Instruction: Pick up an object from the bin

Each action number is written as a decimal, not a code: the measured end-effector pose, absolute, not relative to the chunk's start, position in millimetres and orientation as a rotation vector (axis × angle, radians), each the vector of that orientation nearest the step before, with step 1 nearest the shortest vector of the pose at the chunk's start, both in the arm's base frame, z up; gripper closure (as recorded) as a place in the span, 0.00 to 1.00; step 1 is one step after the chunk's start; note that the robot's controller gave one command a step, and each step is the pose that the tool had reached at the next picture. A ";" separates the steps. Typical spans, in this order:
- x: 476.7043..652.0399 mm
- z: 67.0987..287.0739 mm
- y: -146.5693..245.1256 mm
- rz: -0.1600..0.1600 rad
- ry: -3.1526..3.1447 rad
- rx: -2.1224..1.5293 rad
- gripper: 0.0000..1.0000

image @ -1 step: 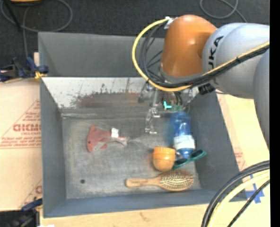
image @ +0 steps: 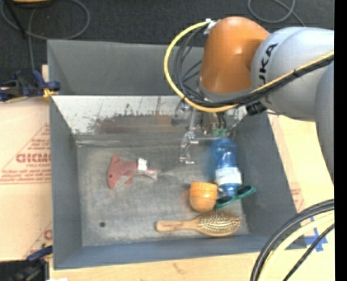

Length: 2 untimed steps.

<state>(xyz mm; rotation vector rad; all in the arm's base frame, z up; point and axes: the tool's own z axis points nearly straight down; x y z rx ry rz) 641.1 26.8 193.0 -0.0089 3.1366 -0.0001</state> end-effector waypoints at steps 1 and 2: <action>623.8 73.3 79.9 0.005 3.133 0.073 1.00; 623.8 73.3 79.9 0.005 3.133 0.073 1.00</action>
Offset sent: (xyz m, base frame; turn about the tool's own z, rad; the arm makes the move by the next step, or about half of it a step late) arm 0.0000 0.0000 0.0000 0.0000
